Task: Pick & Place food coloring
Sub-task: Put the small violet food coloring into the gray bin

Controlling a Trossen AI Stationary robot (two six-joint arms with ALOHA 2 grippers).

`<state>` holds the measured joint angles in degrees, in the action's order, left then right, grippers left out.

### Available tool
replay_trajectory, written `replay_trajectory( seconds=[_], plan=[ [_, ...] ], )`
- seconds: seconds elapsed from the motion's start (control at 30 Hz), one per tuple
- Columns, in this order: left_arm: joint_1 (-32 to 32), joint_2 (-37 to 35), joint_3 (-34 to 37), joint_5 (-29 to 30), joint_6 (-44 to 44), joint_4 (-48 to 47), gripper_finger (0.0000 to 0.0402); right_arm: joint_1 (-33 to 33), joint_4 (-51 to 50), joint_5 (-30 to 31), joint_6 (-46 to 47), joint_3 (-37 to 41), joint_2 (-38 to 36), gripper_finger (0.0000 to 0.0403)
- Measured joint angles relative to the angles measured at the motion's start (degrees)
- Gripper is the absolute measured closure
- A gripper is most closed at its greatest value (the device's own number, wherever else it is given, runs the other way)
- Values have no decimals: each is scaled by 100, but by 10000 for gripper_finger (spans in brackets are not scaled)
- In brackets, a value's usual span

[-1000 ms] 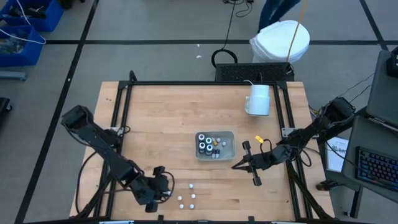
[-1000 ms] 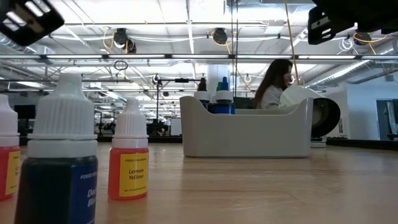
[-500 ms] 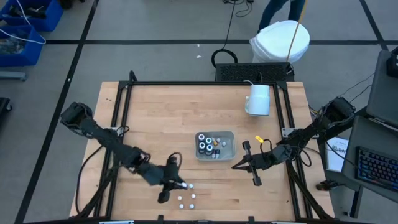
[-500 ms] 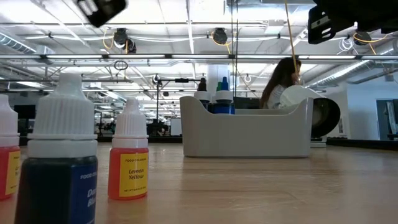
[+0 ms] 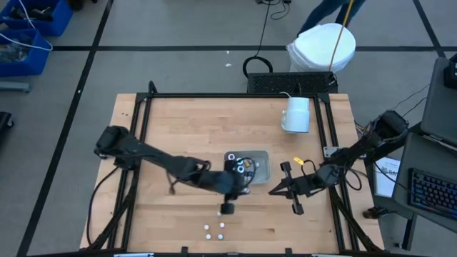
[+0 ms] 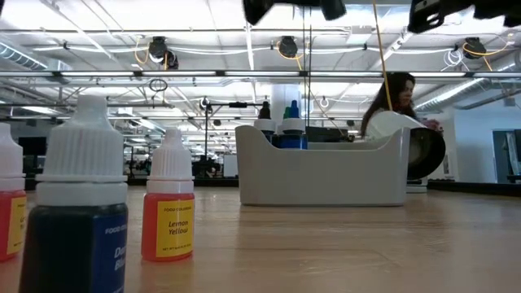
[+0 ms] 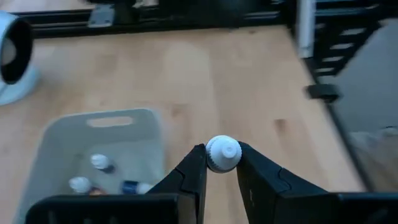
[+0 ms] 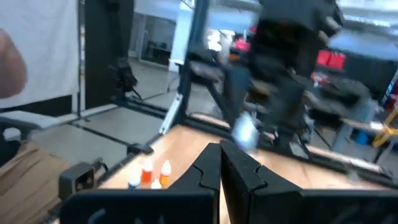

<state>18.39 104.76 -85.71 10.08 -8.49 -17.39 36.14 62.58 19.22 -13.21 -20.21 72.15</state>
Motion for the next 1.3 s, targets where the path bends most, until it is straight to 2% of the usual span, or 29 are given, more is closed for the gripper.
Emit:
replay_trajectory(
  seconds=[0.4, 0.7, 1.0, 1.13, 1.3],
  plan=[
    [-976, 918, -118, -129, -87, 699, 325, 662, -160, 5, -737, 0, -428, 403],
    [-1587, 1048, -131, -464, 61, 824, 325, 709, -156, 14, -906, 0, -434, 403],
    [-1615, 1048, -132, -450, 216, 765, 325, 706, -158, 20, -1093, 0, -434, 403],
    [-1424, 1048, -132, -534, 192, 730, 325, 703, -157, 20, -1150, 0, -434, 403],
    [-1089, 1138, -140, -45, 177, 497, 325, 703, -159, 20, -1152, 0, -434, 403]
  ],
)
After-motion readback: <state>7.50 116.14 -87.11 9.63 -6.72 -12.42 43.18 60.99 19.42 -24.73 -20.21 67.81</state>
